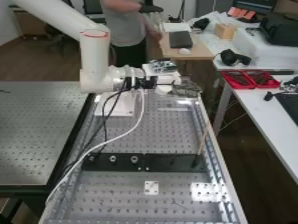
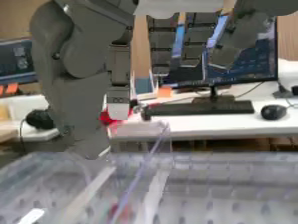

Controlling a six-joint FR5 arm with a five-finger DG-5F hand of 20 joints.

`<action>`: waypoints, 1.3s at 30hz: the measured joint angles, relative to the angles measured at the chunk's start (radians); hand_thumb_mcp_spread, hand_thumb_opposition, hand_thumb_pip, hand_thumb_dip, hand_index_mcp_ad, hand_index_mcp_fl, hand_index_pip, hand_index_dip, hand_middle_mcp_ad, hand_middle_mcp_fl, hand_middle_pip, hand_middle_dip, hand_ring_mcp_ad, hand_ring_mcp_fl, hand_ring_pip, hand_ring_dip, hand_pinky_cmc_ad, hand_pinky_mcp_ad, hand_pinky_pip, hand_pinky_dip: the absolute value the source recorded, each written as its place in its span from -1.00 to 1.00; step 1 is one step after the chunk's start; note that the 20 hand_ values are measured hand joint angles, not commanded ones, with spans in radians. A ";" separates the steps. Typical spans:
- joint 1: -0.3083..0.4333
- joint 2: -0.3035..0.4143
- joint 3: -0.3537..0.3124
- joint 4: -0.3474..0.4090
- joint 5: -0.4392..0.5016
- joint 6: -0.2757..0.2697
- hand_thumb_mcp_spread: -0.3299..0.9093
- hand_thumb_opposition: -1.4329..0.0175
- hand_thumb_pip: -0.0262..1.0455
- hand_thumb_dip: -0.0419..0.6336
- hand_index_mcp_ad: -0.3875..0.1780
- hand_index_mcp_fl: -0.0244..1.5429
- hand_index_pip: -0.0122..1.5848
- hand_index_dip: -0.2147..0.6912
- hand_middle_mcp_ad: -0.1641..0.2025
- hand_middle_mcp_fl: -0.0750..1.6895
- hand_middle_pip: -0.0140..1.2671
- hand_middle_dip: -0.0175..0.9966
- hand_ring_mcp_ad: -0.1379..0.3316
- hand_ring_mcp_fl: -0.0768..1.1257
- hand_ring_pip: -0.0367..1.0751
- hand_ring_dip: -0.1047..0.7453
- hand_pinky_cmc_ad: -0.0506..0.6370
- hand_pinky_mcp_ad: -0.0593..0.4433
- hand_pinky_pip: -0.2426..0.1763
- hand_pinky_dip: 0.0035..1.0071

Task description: Grab the pcb board and place it in the clear container

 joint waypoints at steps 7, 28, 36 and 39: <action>-0.052 0.139 -0.054 0.041 0.017 0.035 0.40 -0.19 -0.17 0.06 -0.31 -0.77 0.42 0.23 0.18 -0.79 -0.78 -0.61 0.02 -0.82 -0.74 -0.63 -0.02 -0.13 0.01 -0.69; -0.207 0.406 -0.187 -0.060 0.293 0.016 0.33 -0.10 -0.35 -0.18 -0.22 -0.57 -0.36 0.23 0.21 -0.79 -0.78 -0.61 0.03 -0.85 -0.73 -0.63 -0.05 0.03 0.01 -0.69; -0.195 0.415 -0.193 -0.060 0.300 0.011 0.33 -0.10 -0.37 -0.18 -0.22 -0.56 -0.48 0.28 0.23 -0.79 -0.78 -0.61 0.03 -0.85 -0.74 -0.63 -0.04 0.03 0.01 -0.69; -0.191 0.417 -0.194 -0.059 0.298 0.015 0.33 -0.10 -0.39 -0.19 -0.22 -0.56 -0.52 0.29 0.23 -0.79 -0.78 -0.61 0.03 -0.85 -0.74 -0.63 -0.04 0.03 0.01 -0.69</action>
